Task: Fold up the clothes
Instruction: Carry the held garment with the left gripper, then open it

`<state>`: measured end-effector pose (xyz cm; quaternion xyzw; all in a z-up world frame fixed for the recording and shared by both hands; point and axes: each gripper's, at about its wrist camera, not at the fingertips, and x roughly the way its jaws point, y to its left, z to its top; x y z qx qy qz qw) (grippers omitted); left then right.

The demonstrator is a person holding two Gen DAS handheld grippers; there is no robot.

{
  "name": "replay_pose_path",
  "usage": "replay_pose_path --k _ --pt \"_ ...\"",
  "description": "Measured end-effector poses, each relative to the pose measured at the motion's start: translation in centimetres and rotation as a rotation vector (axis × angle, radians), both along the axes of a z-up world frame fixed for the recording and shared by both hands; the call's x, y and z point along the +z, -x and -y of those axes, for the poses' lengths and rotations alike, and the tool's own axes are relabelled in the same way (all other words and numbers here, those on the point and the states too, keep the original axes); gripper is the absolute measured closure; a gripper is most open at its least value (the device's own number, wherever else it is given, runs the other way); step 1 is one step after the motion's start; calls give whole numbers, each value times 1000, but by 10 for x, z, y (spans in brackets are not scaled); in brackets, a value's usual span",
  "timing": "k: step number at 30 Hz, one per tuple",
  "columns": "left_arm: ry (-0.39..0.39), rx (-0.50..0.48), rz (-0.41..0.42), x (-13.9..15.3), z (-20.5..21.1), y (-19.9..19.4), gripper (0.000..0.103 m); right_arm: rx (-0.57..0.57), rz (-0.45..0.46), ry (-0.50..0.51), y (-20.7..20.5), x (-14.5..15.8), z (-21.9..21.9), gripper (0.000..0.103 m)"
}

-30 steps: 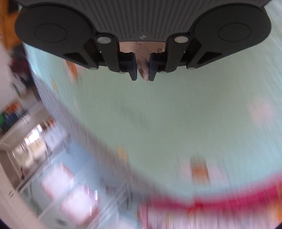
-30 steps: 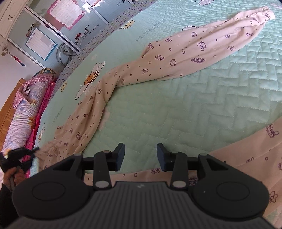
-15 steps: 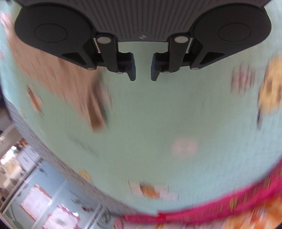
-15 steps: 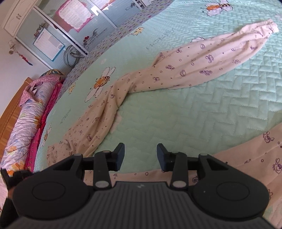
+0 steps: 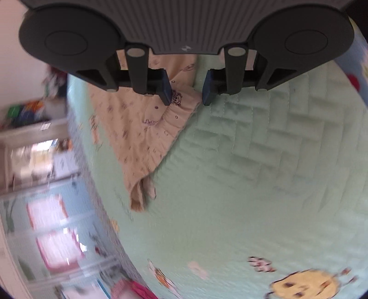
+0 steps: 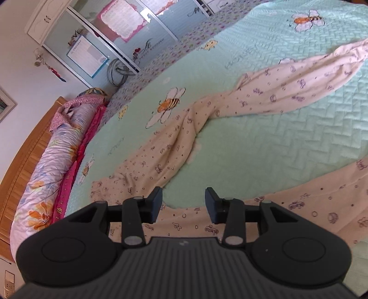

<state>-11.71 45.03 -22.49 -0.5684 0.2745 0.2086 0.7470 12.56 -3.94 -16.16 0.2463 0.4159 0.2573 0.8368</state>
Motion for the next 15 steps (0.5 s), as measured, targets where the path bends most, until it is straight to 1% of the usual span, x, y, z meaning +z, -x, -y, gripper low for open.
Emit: replay_pose_path --k 1,3,5,6,7,8,9,11,12,14,15 --pt "10 13 10 0 2 2 70 -9 6 -4 3 3 5 59" --pt "-8 11 1 -1 3 -2 69 -29 10 -5 7 6 15 58" --pt "-3 43 13 -4 1 -5 69 -44 -2 -9 9 4 23 55" --pt "1 60 19 -5 0 -6 71 -51 -10 -10 11 3 26 55" --pt "-3 75 37 -5 -2 -6 84 -56 -18 -8 12 2 29 55" --pt "-22 89 47 -3 -3 -8 92 -59 -24 -7 13 1 30 55" --pt "-53 110 41 1 -3 -8 97 -61 -28 -6 14 1 32 55" --pt "-111 155 47 11 -2 -1 98 -62 -28 -5 16 2 34 55" --pt "-145 190 36 19 -3 3 99 -65 -27 -4 16 3 35 55" --pt "-219 267 52 41 -6 26 99 -76 -25 -7 16 3 39 54" --pt "-246 289 61 52 -9 37 99 -80 -24 -9 15 4 40 54"
